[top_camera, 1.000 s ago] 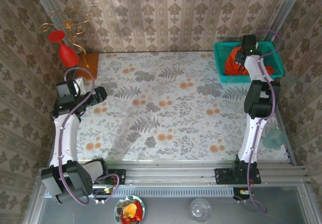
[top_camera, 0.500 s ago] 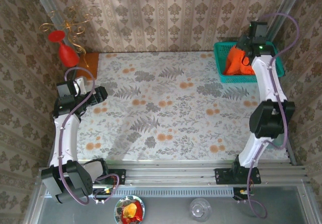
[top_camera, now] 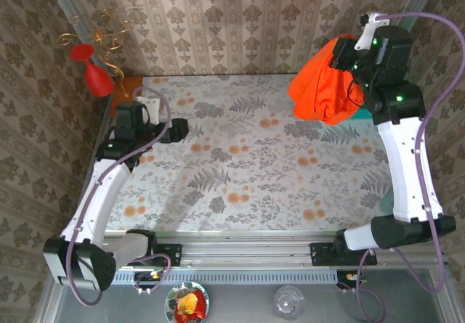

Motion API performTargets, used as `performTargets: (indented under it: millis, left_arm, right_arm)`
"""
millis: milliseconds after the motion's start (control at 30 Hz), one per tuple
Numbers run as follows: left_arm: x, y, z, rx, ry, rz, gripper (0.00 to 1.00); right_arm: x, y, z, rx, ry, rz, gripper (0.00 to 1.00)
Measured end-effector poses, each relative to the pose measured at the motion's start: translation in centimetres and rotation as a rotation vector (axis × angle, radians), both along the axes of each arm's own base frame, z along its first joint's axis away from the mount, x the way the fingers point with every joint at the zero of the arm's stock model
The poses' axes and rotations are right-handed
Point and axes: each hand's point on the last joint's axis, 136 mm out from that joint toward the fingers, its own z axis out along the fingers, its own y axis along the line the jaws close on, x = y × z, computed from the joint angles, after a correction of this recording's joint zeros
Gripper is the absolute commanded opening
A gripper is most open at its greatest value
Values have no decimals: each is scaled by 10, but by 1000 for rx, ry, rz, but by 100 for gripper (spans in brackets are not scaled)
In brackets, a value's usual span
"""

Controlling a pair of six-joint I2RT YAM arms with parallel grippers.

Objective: Fold the inside-out t-shirt

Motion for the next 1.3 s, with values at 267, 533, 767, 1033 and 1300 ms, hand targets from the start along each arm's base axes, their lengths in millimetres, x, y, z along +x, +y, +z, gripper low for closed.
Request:
performTargets:
  millis: [267,533,767,1033,1300]
  left_arm:
    - [2,-60,29,-6,-83,-140,94]
    - [3,-61,30,0,-80,-138,93]
    - [-2,-59,19,16,-35,-139,92]
    - [-3,-62,-20,45,83,-154,90]
    - [-1,-69,-57,43,194,-173,89]
  right_arm:
    - [-48,70,36,119,-61,255,0]
    - [-49,126,4,190,56,430,0]
    - [-21,91,-120,71,323,201,9]
    - [-29,24,-201,-104,541,-72,35]
    - [-55,94,-254,-170,657,160,36]
